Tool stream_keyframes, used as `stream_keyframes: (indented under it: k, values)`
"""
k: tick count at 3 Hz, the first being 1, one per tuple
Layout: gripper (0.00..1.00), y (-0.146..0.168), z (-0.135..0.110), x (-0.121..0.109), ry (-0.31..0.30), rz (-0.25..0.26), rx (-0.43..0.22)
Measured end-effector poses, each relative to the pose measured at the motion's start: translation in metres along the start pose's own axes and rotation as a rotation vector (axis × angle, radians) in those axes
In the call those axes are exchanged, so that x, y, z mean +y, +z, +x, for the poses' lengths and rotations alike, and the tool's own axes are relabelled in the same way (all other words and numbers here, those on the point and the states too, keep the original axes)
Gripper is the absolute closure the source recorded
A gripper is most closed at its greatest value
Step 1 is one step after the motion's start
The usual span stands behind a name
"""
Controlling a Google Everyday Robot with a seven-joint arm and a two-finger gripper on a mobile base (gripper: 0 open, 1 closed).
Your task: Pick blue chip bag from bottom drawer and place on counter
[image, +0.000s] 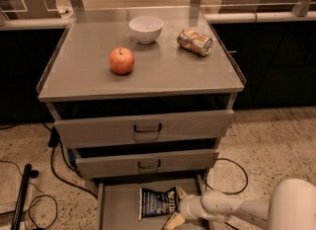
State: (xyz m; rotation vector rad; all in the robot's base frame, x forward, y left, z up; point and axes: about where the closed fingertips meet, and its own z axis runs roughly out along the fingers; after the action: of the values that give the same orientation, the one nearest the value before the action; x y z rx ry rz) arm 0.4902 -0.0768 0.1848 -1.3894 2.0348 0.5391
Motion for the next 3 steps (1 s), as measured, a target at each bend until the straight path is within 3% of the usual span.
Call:
stream_keyframes:
  k: [1, 2, 3]
  values:
    - [0.00, 0.0533, 0.0193, 0.0032, 0.038, -0.065, 0.010]
    - [0.02, 0.0555, 0.0193, 0.0011, 0.038, -0.063, 0.009]
    - [0.24, 0.0555, 0.0193, 0.0011, 0.038, -0.063, 0.009]
